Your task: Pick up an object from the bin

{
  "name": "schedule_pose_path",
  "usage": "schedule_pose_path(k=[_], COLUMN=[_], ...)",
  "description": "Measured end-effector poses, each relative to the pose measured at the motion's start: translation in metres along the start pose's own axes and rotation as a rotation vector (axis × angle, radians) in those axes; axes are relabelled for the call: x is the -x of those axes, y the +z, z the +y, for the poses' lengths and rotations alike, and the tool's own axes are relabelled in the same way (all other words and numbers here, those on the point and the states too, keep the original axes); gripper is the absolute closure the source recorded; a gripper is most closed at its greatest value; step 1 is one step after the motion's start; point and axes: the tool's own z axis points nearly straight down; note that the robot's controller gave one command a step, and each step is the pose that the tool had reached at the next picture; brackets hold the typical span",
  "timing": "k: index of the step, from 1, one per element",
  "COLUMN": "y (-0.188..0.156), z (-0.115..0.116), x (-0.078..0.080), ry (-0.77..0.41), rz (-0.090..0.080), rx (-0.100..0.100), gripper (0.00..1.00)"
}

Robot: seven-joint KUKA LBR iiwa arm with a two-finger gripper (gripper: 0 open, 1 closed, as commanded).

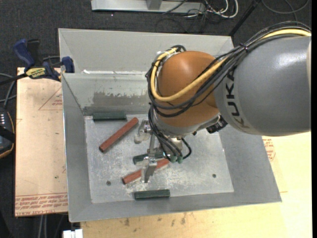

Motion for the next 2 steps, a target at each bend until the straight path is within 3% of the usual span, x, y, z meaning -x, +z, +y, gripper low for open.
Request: schedule_pose_path(k=[1,2], y=[-0.004,0.044], z=[-0.001,-0.021], x=[0.002,0.016], ry=[0.004,-0.112], rz=[-0.008,-0.012], rx=[0.001,0.001], gripper=[0.00,0.00])
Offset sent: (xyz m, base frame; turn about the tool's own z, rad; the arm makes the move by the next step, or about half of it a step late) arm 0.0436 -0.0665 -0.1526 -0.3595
